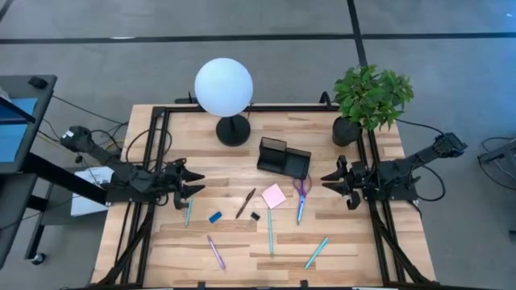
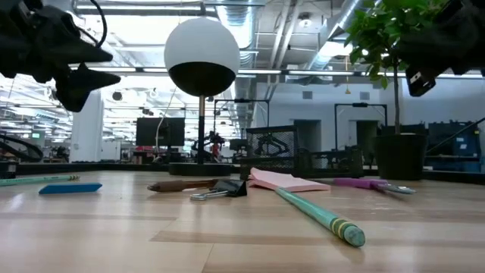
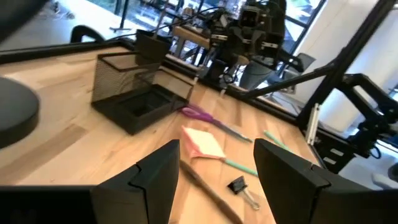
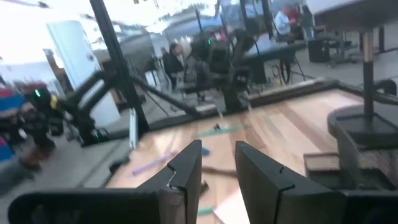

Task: Pick and place office supplies into organizer
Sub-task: Put the brown pen into the desk organizer

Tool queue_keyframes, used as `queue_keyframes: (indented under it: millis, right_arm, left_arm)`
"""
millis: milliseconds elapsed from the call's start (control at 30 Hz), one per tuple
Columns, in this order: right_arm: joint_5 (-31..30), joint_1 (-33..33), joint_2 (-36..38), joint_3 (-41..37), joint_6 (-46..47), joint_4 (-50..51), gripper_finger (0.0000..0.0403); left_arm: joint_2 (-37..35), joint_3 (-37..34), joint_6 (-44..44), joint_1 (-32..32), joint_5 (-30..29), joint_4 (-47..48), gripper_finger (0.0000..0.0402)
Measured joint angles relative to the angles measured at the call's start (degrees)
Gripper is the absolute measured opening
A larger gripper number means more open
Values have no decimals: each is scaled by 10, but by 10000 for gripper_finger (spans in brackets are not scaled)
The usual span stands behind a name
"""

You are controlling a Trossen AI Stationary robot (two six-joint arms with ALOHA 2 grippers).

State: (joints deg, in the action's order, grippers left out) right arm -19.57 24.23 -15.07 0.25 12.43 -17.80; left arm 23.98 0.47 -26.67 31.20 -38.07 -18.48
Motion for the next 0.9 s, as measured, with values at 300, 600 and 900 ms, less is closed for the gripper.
queue_keyframes:
  millis: [300, 600, 900]
  right_arm:
    - [-2, 0, 0, 0, -23, -20, 93]
    - [-16, 0, 0, 0, -45, -10, 93]
    - [-8, -1, -6, 0, -44, -19, 98]
  left_arm:
    - [143, 6, 21, 29, -4, -180, 202]
    - [166, 22, 84, 24, -43, -182, 202]
    - [164, 23, 105, 13, -194, -198, 202]
